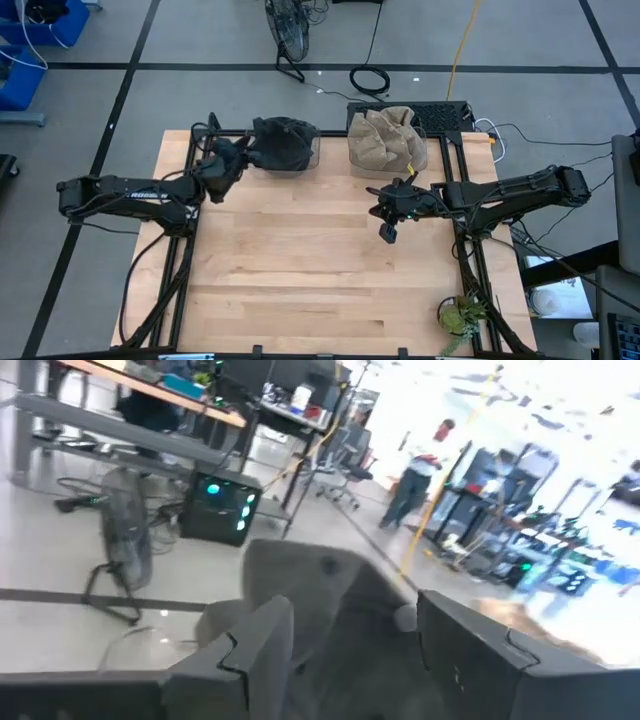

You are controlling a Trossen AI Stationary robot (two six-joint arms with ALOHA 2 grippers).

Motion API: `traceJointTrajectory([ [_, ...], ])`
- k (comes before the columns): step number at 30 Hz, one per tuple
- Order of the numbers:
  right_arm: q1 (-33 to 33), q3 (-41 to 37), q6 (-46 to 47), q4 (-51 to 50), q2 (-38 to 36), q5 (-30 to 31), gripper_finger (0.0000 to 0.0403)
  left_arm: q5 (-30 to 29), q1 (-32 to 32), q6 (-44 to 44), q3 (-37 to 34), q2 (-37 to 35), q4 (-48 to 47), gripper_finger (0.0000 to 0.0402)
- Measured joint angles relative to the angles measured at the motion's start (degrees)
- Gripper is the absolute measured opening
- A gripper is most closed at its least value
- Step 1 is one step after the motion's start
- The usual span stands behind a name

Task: Pick & Place hat
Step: Return to Home Position

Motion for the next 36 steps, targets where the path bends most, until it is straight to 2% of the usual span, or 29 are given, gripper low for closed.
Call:
traceJointTrajectory([
  [5, 0.00, 0.00, -1.80, -0.02, 0.00, 0.00, 0.0000, -0.01, -3.58, 3.79, 0.00, -2.73, 0.27, 0.0210],
  [8, 0.00, 0.00, -2.78, -0.09, 0.00, -0.02, 0.0000, -0.02, -6.95, 7.27, 0.00, -3.16, 1.18, 0.0192],
  [11, 0.00, 0.00, -3.83, -0.09, 0.00, -0.04, 0.0000, 0.00, -10.66, 9.80, 0.00, -2.87, 1.32, 0.0146],
  [16, 0.00, 0.00, -4.19, -0.32, 0.00, -0.17, 0.0000, 0.81, -16.47, 10.06, 0.00, -1.22, 1.24, 0.0026],
  [17, 0.00, 0.00, -4.41, -0.45, 0.00, -0.17, 0.0000, 1.63, -17.45, 10.00, 0.00, -0.77, 1.28, 0.0014],
  [22, 0.00, 0.00, -5.46, -0.48, 0.00, -0.20, 0.0000, 7.52, -22.50, 9.86, 0.35, 2.42, 1.11, 0.0005],
  [26, 0.00, 0.00, -5.48, -0.46, 0.00, -0.20, 0.0000, 10.42, -26.11, 9.39, 3.18, 6.69, -1.90, 0.0005],
  [33, 0.00, 0.00, -5.37, -0.01, 0.02, -0.15, 0.0000, 22.94, -27.49, 9.39, 12.01, 14.97, -15.20, 0.0005],
  [36, 0.01, 0.00, -4.98, 0.27, 0.02, -0.14, 0.0000, 28.57, -27.49, 12.35, 15.83, 16.87, -21.83, 0.0003],
])
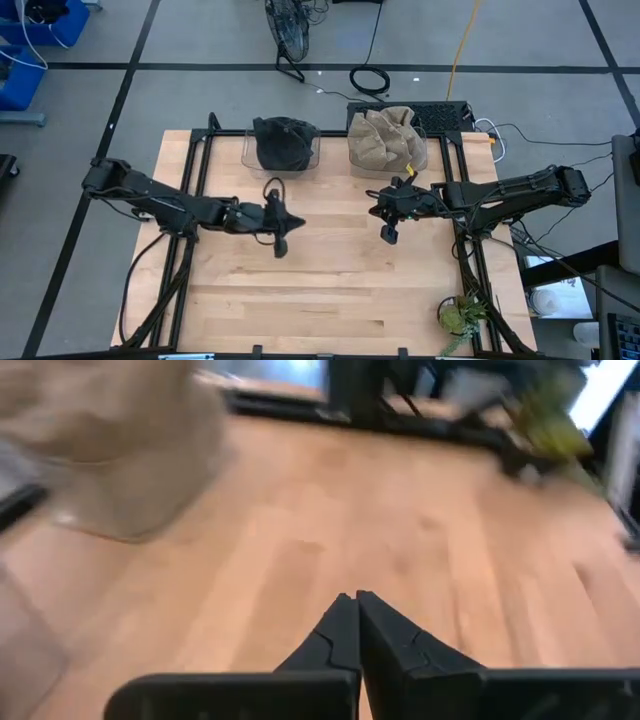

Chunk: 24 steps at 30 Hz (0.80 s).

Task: Pick & Place hat
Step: Return to Home Position

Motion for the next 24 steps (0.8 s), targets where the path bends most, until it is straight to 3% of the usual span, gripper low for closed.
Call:
traceJointTrajectory([
  [8, -0.01, 0.00, 3.86, 4.77, 0.83, 0.49, 0.0000, 14.47, 0.28, 7.52, 0.96, -3.70, -6.23, 0.0003],
  [14, -0.03, 0.00, 7.74, 11.66, 3.98, 3.52, 0.0000, 15.68, 1.17, 9.92, -6.18, -13.68, -6.76, 0.0003],
  [24, 0.12, 0.00, 10.84, 13.07, 7.85, 3.22, 0.0000, 19.51, 7.16, 11.61, -22.92, -34.46, -3.63, 0.0003],
])
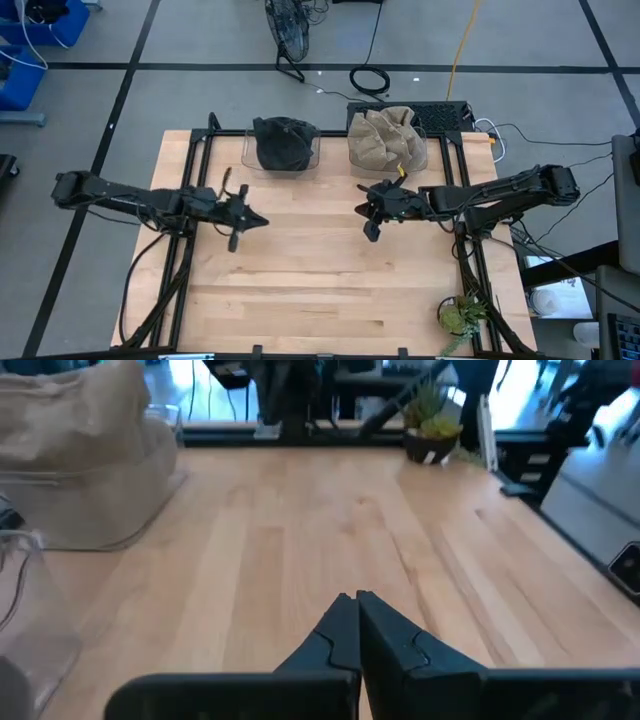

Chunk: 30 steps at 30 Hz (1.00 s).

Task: Pick & Place hat
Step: Return to Home Position

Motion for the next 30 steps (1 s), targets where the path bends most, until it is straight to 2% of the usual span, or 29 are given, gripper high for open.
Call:
traceJointTrajectory([
  [6, 0.02, 0.02, 5.42, 0.46, -0.04, 0.12, 0.0000, 6.90, 7.24, -2.13, -9.51, -7.41, 10.05, 0.0002],
  [10, 0.02, 0.02, 5.53, 0.43, -0.06, 0.15, 0.0000, 9.59, 9.70, -3.27, -12.00, -10.28, 15.39, 0.0002],
  [30, 0.04, 0.02, 6.78, 0.37, -0.07, 3.22, 0.0000, 8.94, 9.64, -6.10, -12.24, -26.96, -3.21, 0.0001],
])
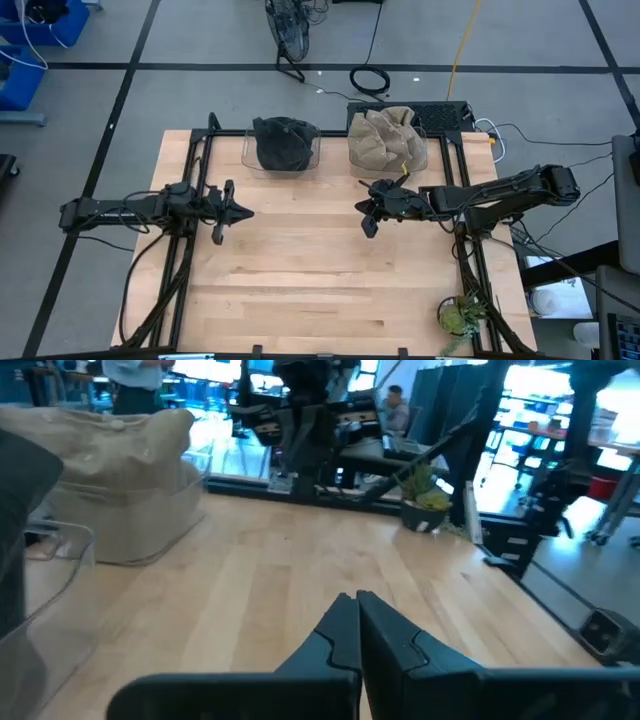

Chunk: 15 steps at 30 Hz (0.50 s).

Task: Pick & Place hat
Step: Return to Home Position

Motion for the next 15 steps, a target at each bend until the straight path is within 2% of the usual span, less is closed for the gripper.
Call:
traceJointTrajectory([
  [7, 0.00, 0.00, 0.00, -0.02, 0.00, -0.02, 0.0000, -2.30, -2.53, -0.15, 0.00, -7.99, -7.45, 0.0001],
  [12, 0.00, 0.00, 0.00, -0.02, 0.00, -0.02, 0.0000, -3.11, -4.51, -0.44, 0.00, -13.06, -9.46, 0.0000],
  [15, 0.00, 0.00, 0.00, -0.02, 0.00, -0.02, 0.0000, -4.46, -5.41, -0.33, 0.04, -13.32, -10.44, 0.0000],
])
